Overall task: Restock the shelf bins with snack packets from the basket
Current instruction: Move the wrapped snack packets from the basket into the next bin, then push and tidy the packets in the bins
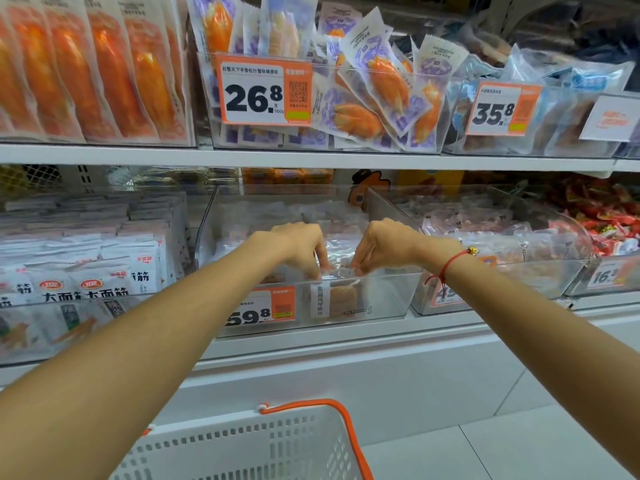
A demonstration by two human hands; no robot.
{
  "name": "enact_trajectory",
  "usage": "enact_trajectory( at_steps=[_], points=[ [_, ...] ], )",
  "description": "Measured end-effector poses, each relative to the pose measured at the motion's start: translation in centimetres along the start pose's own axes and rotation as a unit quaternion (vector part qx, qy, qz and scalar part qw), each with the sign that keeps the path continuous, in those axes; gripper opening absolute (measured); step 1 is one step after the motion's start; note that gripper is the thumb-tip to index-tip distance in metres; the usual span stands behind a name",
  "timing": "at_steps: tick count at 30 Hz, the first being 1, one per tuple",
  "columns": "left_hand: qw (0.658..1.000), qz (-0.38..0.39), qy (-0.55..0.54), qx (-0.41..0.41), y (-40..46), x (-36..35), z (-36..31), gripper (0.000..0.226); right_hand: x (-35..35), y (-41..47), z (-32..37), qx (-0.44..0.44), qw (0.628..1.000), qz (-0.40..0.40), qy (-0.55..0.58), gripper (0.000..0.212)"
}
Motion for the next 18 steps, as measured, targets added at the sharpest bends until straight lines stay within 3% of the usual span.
enact_trajectory(
  at_steps=[4, 9, 13, 18],
  points=[
    [0.998, -0.044, -0.048, -0.015, -2.3, 0.7, 0.8, 0.035, 0.2, -1.2, 0.1, 0.012, 0.999, -0.012, 0.038, 0.023],
    [0.98, -0.186, -0.066, 0.024, -4.8, 2.4, 3.9, 0.037, 0.6, -2.1, -0.1, -0.024, 0.981, -0.142, 0.132, 0.033],
    [0.989, -0.12, 0.044, 0.073, -4.4, -0.2, 6.2, 0.052, -0.9, -0.2, 0.7, -0.047, 0.99, -0.111, 0.068, 0.046],
    [0.99, -0.05, 0.005, 0.134, -3.0, -2.6, 7.8, 0.052, -4.7, 2.5, 1.2, -0.094, 0.995, 0.001, -0.013, 0.051]
  ],
)
Point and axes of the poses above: each hand's wrist, its own y-axis towards the middle knuckle, its own x-axis out of the back of the hand, z = x × y, the point moved 8 cm from there along y, towards the middle knuckle, and after that the axes turned 10 degrees about x, right-handed, at the moved point
